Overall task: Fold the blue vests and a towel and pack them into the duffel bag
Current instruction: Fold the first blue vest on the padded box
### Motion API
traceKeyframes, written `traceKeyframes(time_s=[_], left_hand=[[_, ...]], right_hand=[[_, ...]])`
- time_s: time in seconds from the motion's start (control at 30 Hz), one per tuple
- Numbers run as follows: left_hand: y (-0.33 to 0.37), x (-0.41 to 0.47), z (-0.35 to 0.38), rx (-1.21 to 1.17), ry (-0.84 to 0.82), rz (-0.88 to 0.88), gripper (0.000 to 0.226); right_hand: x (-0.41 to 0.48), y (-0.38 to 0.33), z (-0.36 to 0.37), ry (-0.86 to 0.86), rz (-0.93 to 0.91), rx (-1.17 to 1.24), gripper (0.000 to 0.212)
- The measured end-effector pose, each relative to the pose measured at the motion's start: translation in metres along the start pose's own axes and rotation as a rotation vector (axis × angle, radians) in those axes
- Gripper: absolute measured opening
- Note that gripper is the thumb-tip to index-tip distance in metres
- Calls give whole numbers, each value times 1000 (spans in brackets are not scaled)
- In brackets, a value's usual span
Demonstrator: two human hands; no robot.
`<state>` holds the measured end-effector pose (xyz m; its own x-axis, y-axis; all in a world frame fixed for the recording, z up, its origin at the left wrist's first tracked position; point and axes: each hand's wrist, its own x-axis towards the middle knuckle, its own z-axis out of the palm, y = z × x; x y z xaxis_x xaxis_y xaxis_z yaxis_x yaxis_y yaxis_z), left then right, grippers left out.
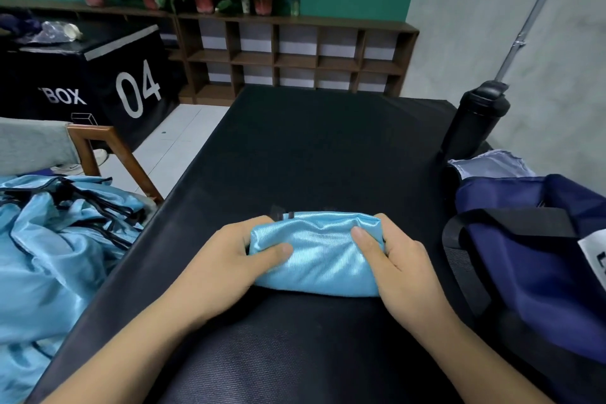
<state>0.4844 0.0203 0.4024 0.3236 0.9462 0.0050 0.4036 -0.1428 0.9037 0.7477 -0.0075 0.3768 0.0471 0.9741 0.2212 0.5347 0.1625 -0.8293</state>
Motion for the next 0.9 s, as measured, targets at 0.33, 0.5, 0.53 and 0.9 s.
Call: traceKeyframes(time_s=[0.33,0.5,0.53,0.9], left_hand=[[-24,14,20,-22,177,-244,70],[-23,18,23,377,353,-155,57],[-23,17,23,440,380,-147,56],[-22,18,16,466,398,-156,31]], right_hand=[[4,1,9,106,136,-184,54],[4,7,13,136,80,-521,47],[5,7,13,146,40,-545,43],[37,-44,10,-429,-152,-507,54]])
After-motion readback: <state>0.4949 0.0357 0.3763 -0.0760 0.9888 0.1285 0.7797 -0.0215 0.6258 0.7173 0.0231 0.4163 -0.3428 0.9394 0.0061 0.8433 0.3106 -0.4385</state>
